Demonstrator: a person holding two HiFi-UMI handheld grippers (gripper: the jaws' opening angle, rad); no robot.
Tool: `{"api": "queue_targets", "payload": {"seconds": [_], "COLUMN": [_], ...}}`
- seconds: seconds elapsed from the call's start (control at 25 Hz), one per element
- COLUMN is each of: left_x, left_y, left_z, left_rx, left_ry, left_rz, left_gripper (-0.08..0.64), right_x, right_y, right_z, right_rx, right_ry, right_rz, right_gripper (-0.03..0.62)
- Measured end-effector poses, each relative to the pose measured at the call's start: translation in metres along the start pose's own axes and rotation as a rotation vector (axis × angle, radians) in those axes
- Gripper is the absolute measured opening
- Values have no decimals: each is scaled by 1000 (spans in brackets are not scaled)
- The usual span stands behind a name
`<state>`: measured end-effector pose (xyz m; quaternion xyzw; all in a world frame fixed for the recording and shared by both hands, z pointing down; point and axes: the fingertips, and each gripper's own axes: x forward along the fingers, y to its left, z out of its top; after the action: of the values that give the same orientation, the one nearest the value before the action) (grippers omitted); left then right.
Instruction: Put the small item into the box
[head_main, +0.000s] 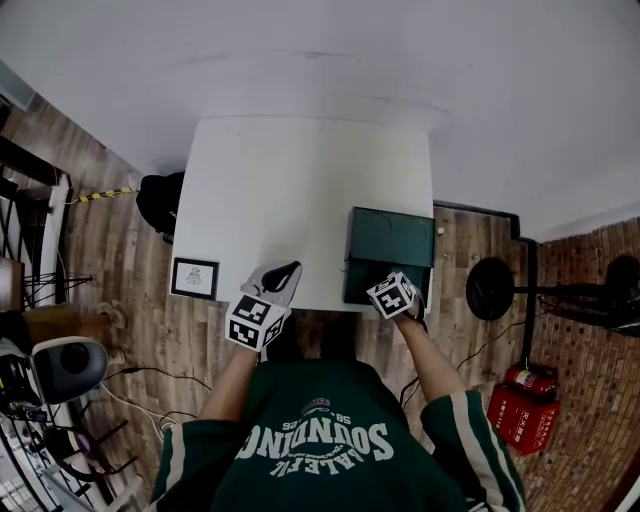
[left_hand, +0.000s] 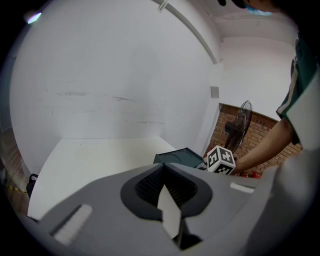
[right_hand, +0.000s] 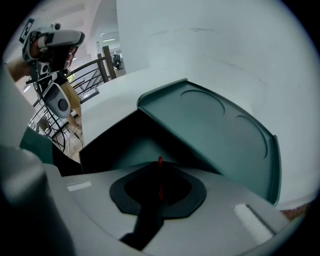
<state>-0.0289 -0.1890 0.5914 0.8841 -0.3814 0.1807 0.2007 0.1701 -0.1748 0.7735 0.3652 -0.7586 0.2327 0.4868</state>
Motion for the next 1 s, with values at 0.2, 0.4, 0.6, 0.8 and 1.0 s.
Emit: {"api": "queue_targets", "payload": {"seconds": [0.2,0.4,0.6,0.8,1.0], "left_x": [0,7,15,19,23], "left_y": [-1,1,3,2,3], "left_z": [0,6,24,45,64], "left_rx": [10,24,51,80,113], "left_ry": [0,-7,-28,-60,-83], "left_rz": [-21,-47,-70,-89,-97], "left_gripper": [52,52,52,52,52], "right_x": [-9,-39,-71,-105,-160], "right_y": [8,3,0,-21,-32], "right_z": [-1,13,31,61,105], "right_rx": [-27,47,100,270,347], "right_ry": [-27,-116,-204,-396,-630], "right_rz": [-14,-55,-90,-125,-164], "right_gripper": [17,15,2,2,2]}}
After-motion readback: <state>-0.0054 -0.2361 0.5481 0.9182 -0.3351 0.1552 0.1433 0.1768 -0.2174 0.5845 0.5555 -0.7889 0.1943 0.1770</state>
